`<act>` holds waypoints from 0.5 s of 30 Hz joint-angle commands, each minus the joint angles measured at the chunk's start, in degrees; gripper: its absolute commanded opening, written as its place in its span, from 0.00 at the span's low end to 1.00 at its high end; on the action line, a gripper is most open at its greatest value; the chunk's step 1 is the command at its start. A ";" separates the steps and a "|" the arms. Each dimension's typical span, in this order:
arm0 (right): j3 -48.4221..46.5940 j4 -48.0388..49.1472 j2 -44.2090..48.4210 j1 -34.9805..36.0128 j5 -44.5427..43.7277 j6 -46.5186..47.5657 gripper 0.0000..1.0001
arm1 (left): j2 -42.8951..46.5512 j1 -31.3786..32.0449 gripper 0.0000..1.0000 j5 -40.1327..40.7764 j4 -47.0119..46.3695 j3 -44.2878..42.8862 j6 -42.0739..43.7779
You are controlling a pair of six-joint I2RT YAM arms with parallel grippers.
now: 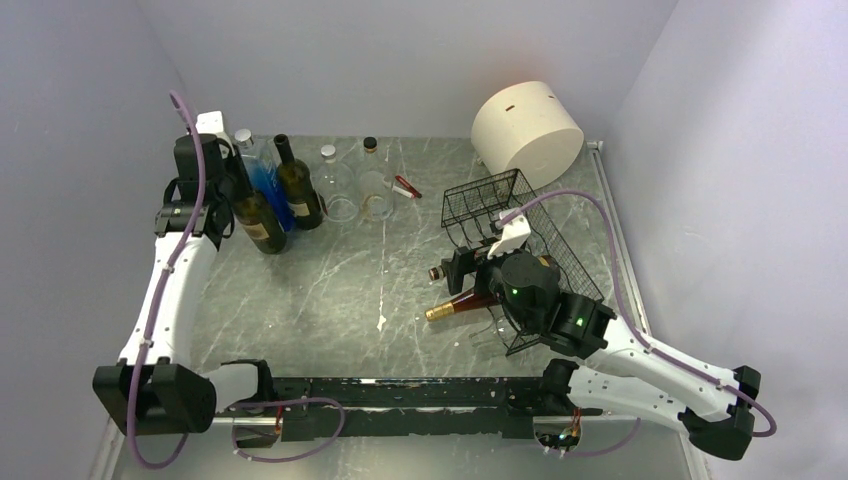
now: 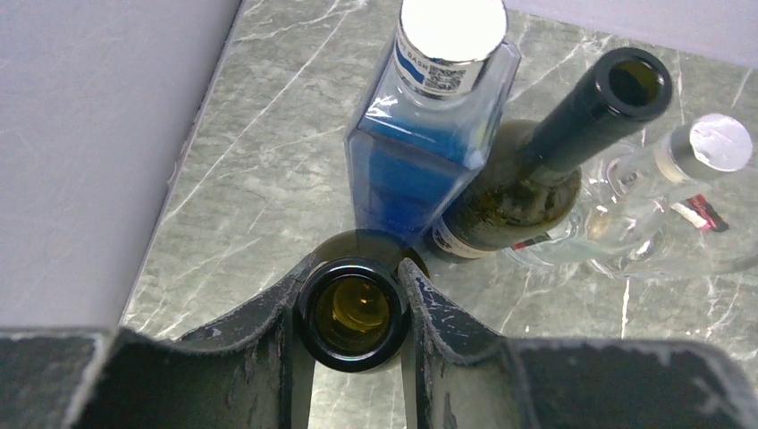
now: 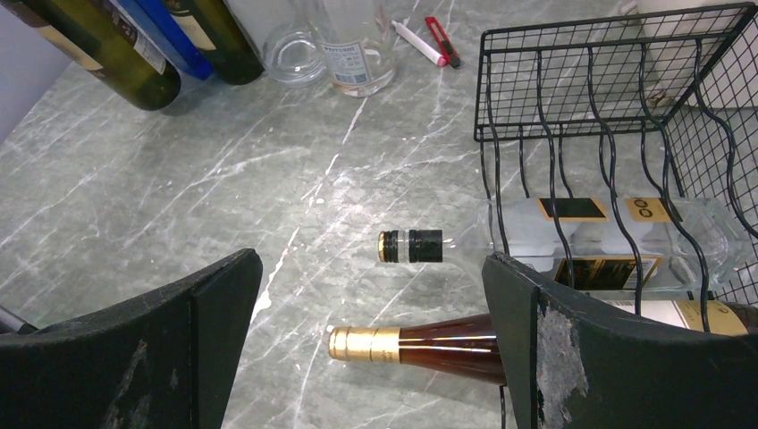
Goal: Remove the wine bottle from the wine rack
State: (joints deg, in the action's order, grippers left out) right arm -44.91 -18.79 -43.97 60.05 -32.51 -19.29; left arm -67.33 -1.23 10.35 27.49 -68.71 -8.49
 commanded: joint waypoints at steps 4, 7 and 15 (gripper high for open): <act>-1.85 -0.76 -0.55 -0.09 -1.30 -0.46 1.00 | -2.07 -0.88 0.07 -1.41 -6.08 -1.52 -1.39; -1.59 -0.19 -0.81 -0.07 -1.45 -0.16 1.00 | -2.18 -0.87 0.07 -1.20 -6.68 -0.31 -0.60; -1.59 0.30 -1.84 -0.10 -1.53 0.12 1.00 | -2.08 -0.87 0.65 -2.92 -6.47 0.90 1.61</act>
State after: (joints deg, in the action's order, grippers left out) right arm -45.04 -18.81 -45.60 60.05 -32.84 -19.27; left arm -70.72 -1.67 9.54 26.50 -67.66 -7.84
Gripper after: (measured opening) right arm 0.997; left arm 0.505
